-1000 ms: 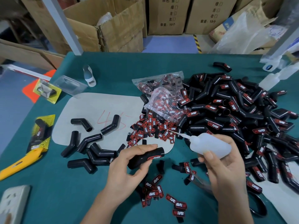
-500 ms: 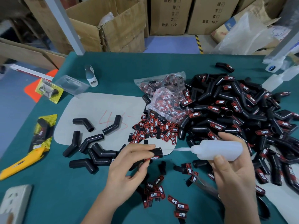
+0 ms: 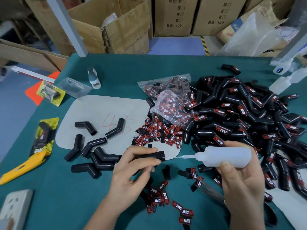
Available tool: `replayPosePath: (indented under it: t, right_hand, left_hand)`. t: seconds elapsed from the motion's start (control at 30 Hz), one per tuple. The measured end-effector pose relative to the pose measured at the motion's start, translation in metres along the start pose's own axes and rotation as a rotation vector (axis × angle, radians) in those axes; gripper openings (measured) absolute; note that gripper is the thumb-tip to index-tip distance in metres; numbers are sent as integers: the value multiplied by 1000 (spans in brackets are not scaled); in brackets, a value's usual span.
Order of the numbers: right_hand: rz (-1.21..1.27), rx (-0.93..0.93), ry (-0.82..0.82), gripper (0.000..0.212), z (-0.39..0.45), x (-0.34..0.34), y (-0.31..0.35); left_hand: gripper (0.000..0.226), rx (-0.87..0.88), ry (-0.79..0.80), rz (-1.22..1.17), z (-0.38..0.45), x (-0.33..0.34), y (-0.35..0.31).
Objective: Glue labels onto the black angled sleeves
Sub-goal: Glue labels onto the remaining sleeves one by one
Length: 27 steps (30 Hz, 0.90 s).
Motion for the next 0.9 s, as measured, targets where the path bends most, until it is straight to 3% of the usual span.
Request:
replayPosePath:
  t: [0.4, 0.9]
  right_hand:
    - [-125, -216, 21, 35, -7, 16, 15]
    - [-127, -247, 19, 36, -7, 17, 15]
  left_hand:
    - [32, 24, -8, 44, -1, -2, 2]
    - [33, 37, -25, 52, -1, -2, 3]
Point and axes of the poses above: each hand's wrist, its own z-axis towards the middle knuckle, its own x-axis out of the palm, y = z × x, the point moved 1 cm from there along z, towards the middle knuckle
